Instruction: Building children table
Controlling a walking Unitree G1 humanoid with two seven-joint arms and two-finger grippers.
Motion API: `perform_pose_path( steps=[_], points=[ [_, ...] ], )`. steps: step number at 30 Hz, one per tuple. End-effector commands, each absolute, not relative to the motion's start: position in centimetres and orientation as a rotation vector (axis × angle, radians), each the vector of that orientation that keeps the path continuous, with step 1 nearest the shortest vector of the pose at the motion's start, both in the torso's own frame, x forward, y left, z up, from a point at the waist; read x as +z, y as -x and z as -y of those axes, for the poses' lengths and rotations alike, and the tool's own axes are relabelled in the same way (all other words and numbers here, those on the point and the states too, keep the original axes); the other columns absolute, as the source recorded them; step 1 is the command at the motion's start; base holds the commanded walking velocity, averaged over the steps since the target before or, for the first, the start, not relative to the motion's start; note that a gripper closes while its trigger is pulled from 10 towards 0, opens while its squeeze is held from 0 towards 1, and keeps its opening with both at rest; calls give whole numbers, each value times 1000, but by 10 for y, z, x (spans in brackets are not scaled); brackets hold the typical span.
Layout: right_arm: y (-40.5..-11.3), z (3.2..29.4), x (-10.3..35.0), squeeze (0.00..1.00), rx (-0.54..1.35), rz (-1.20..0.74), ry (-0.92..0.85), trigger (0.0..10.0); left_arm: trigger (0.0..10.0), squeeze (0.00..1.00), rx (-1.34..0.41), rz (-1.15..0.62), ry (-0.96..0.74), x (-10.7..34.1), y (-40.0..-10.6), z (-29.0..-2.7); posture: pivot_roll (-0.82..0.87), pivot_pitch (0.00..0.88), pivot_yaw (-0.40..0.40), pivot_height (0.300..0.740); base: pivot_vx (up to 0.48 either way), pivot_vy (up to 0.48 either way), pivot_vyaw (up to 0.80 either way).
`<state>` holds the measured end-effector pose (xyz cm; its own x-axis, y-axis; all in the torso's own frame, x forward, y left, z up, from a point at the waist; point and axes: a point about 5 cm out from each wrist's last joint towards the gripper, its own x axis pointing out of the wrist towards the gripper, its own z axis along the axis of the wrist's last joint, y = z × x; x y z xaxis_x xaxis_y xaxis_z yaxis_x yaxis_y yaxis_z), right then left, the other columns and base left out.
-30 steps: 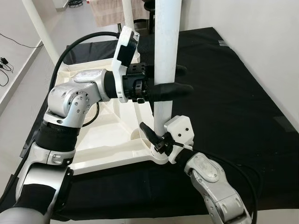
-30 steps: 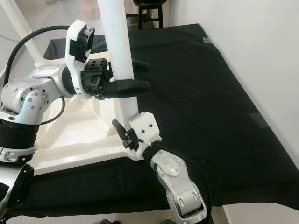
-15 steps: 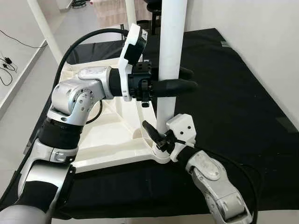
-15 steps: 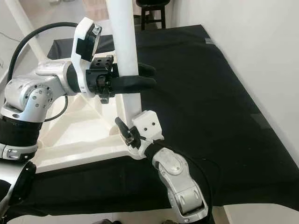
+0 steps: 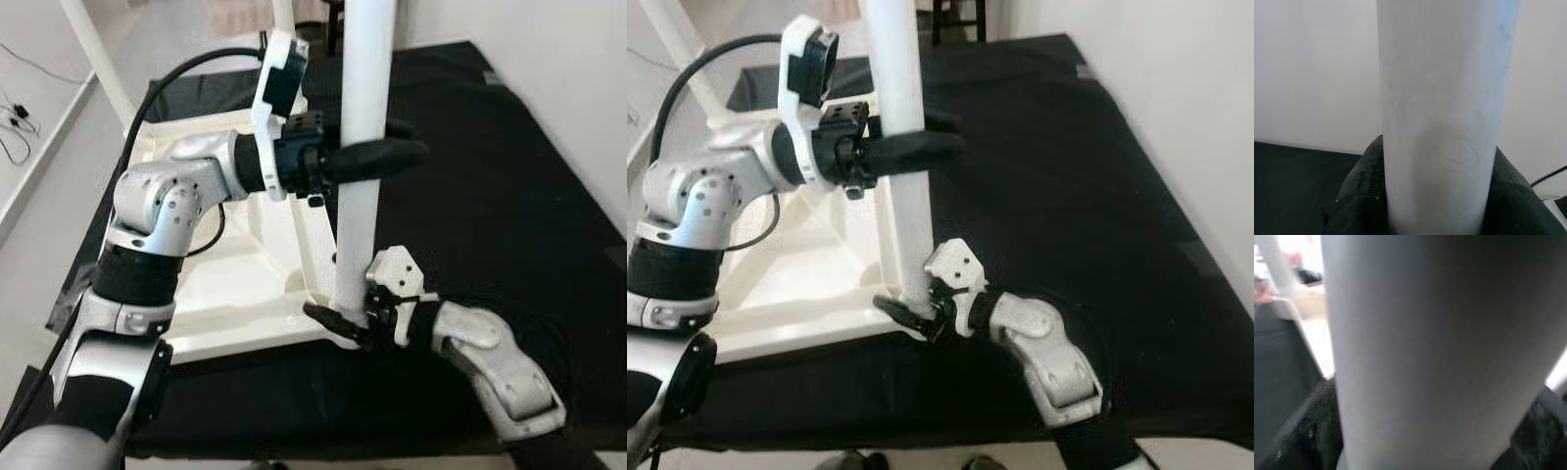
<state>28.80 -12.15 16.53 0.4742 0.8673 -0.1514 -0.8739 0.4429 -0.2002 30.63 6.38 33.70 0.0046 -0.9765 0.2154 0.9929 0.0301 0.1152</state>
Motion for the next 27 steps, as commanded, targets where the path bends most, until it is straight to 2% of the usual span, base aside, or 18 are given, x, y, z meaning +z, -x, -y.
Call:
perform_pose_path(
  steps=[1,9,15,16,17,21,22,27],
  points=[
    [-293,121,178,0,1082,43,272,10000,0,0,-1566,174,47,320,-306,-57,11,116,70,740,0,0,0],
    [-318,114,214,0,1339,87,174,10000,0,0,-1632,175,-26,316,-300,-44,7,110,71,740,0,0,0],
    [-327,105,221,0,1400,108,188,10000,0,0,-1667,167,-38,314,-299,-37,5,109,76,740,0,0,0],
    [-327,104,221,0,1417,106,197,8314,0,0,-1667,167,-38,314,-299,-36,4,109,76,740,0,0,0],
    [-327,103,220,0,1430,97,205,5373,0,0,-1667,168,-36,314,-298,-35,4,111,75,740,0,0,0],
    [-327,103,219,0,1442,91,208,5373,0,0,-1667,168,-35,314,-299,-35,3,110,75,740,0,0,0],
    [-327,103,217,0,1450,79,214,0,0,0,-1663,169,-26,313,-299,-36,2,112,72,740,0,0,0],
    [-326,106,212,0,1458,47,225,0,0,0,-1652,169,-11,311,-298,-38,-1,115,66,740,0,0,0]
  ],
)
